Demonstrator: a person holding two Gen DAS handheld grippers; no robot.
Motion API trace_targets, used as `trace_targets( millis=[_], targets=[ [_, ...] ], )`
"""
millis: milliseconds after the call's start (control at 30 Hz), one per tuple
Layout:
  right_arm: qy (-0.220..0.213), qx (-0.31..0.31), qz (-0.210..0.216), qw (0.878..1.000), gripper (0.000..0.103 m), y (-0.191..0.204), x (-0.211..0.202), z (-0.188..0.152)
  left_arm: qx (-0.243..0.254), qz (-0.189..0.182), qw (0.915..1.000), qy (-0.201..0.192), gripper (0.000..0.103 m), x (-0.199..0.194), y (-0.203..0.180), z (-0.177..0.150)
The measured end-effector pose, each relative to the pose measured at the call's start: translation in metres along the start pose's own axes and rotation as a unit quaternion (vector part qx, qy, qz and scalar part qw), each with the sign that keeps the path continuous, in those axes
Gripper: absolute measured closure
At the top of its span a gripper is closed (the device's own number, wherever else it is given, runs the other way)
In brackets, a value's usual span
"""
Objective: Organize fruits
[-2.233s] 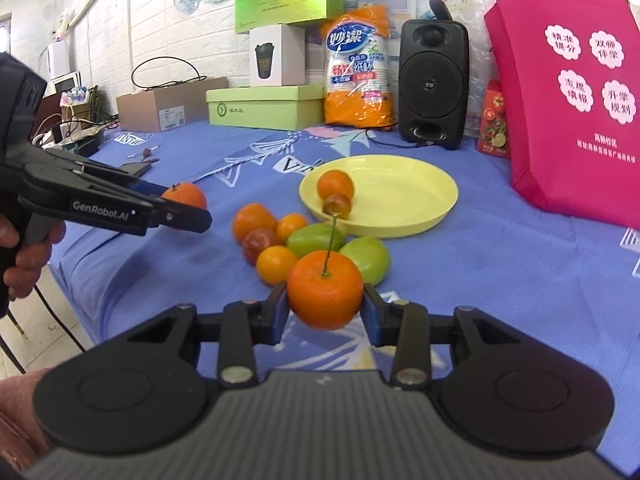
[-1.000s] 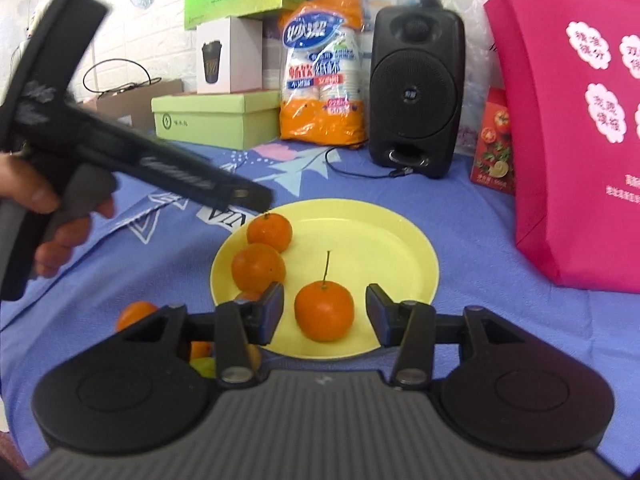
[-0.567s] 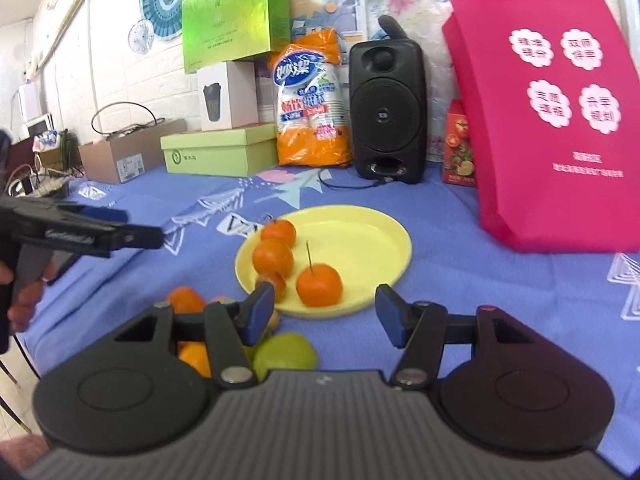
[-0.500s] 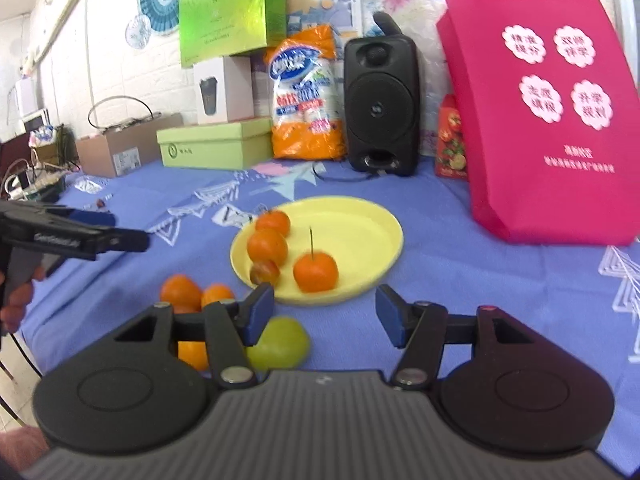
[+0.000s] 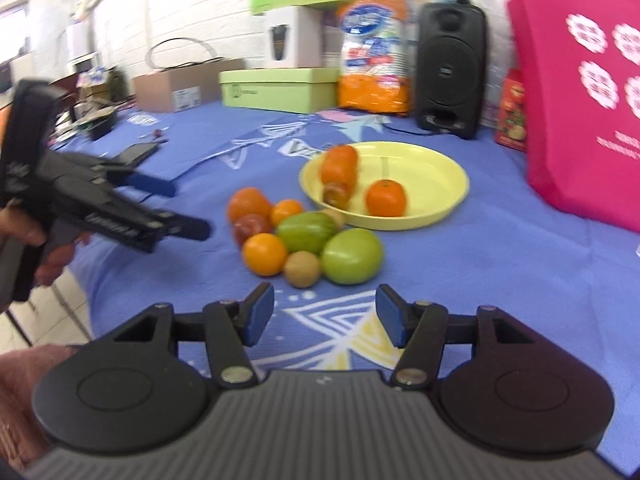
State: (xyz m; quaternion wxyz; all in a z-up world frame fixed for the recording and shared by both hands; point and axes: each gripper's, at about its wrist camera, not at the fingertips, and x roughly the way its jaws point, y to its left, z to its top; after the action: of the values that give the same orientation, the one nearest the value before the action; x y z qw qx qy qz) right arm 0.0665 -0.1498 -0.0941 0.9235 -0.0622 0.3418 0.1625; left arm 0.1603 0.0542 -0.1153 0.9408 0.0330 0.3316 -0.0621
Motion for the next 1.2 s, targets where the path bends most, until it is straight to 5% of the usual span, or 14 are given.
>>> trace_targets(
  millis=[133, 367, 633, 933, 1067, 1200],
  targets=[
    [0.018, -0.015, -0.02, 1.0, 0.047, 0.005, 0.009, -0.001, -0.004, 0.008, 0.9999, 0.006, 0.013, 0.015, 0.005, 0.01],
    [0.02, 0.007, -0.016, 1.0, 0.044, -0.009, 0.011, -0.005, 0.049, -0.034, 0.9979, -0.026, 0.013, 0.022, -0.001, 0.018],
    [0.022, 0.02, -0.002, 1.0, 0.038, -0.017, 0.016, -0.006, -0.031, -0.122, 0.9921, -0.002, 0.027, 0.05, 0.029, 0.03],
    [0.019, 0.023, -0.003, 1.0, 0.033, -0.018, 0.025, 0.0, -0.095, -0.125, 0.9876, 0.008, 0.033, 0.064, 0.028, 0.03],
    [0.011, 0.042, -0.019, 0.999, 0.033, -0.027, 0.029, 0.009, -0.113, -0.138, 0.9839, 0.008, 0.056, 0.06, 0.026, 0.026],
    [-0.002, 0.064, -0.032, 0.997, 0.037, -0.039, 0.026, 0.013, -0.144, -0.147, 0.9785, 0.011, 0.059, 0.058, 0.029, 0.022]
  ],
)
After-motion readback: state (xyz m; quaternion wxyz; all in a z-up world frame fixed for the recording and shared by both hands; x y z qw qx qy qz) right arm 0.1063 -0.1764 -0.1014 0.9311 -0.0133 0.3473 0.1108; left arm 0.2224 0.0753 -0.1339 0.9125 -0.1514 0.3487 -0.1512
